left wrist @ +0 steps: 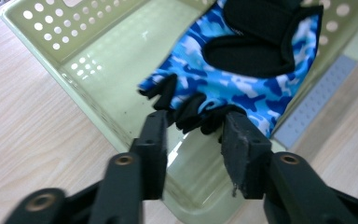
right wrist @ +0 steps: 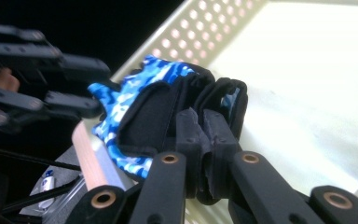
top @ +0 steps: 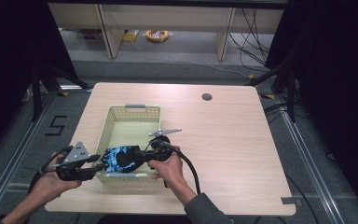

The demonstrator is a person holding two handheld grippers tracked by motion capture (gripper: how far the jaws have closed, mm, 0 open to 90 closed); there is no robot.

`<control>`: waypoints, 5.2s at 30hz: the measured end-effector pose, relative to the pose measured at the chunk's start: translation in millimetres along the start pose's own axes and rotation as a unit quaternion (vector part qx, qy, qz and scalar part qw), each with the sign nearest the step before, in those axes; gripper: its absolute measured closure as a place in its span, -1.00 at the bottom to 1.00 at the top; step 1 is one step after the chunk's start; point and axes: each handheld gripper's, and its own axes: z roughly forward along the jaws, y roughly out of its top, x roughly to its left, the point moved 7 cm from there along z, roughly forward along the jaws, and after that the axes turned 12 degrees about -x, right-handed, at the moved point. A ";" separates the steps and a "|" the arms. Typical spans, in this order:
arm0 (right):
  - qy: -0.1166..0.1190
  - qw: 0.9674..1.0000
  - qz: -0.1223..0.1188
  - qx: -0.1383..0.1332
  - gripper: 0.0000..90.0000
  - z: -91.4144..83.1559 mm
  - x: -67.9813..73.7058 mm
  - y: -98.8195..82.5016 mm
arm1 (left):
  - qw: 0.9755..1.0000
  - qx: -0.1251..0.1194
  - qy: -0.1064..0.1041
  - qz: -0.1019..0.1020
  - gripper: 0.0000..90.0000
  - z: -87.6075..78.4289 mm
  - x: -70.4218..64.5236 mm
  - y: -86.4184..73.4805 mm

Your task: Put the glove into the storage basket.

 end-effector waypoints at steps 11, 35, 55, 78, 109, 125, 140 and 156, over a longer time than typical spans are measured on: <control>-0.022 1.000 0.011 0.016 0.91 -2.7 -9.4 -9.2 | 1.000 -0.029 0.000 -0.009 0.12 -13.9 -6.9 12.6; -0.080 0.992 -0.080 0.063 0.68 -5.5 -12.5 -12.9 | 0.992 -0.049 -0.117 -0.016 -0.04 -5.4 -126.7 -5.1; -0.056 0.991 -0.122 0.019 0.18 -29.2 -4.2 5.0 | 0.990 -0.067 -0.088 -0.091 -0.39 15.6 -127.6 -27.7; -0.057 0.989 -0.129 -0.047 -0.04 -88.9 -18.0 4.8 | 0.992 -0.064 -0.074 -0.083 -0.49 20.4 -118.9 -35.7; -0.084 0.989 -0.112 -0.040 -0.25 -132.6 -39.9 -22.3 | 0.993 -0.051 -0.071 -0.080 -0.55 23.3 -115.7 -40.9; -0.092 0.989 -0.108 -0.034 -0.28 -152.5 -51.9 -40.4 | 0.992 -0.051 -0.076 -0.091 -0.55 23.7 -117.8 -41.1; -0.089 0.989 -0.113 -0.025 -0.41 -165.6 -54.0 -61.3 | 0.993 -0.039 -0.081 -0.073 -0.56 23.4 -117.4 -43.7; -0.095 0.988 -0.121 -0.013 -0.49 -174.1 -53.1 -81.3 | 0.993 -0.038 -0.082 -0.075 -0.57 24.7 -120.0 -44.4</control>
